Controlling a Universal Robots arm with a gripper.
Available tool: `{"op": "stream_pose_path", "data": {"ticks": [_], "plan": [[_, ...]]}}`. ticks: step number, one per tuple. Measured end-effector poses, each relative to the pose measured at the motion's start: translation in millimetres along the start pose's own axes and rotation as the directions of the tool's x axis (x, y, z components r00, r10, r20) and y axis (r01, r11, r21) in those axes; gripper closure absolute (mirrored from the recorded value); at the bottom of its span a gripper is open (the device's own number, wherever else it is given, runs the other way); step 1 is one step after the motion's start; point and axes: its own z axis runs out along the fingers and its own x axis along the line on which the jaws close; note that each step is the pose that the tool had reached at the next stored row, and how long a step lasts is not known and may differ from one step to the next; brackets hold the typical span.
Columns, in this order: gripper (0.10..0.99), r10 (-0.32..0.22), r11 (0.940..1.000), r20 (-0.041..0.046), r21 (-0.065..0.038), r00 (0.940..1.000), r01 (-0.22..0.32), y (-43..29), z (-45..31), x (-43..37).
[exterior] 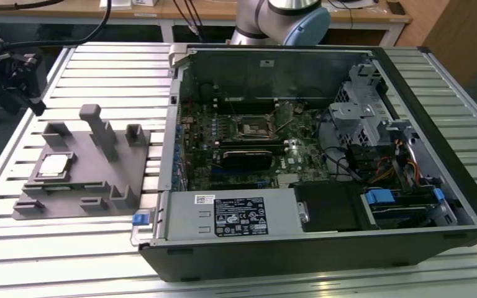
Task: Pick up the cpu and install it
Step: 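Pick up the cpu and move it towards the insertion slot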
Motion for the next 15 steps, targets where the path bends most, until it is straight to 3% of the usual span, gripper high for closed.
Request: {"op": "stream_pose_path", "data": {"ticks": [8,15], "plan": [[0.616,-0.006,0.9999,-0.0007,0.014,1.0000,0.006,-2.0,10.6,0.2],[0.616,-0.007,0.9999,-0.0014,0.015,1.0000,0.007,-2.6,18.4,0.4]]}}
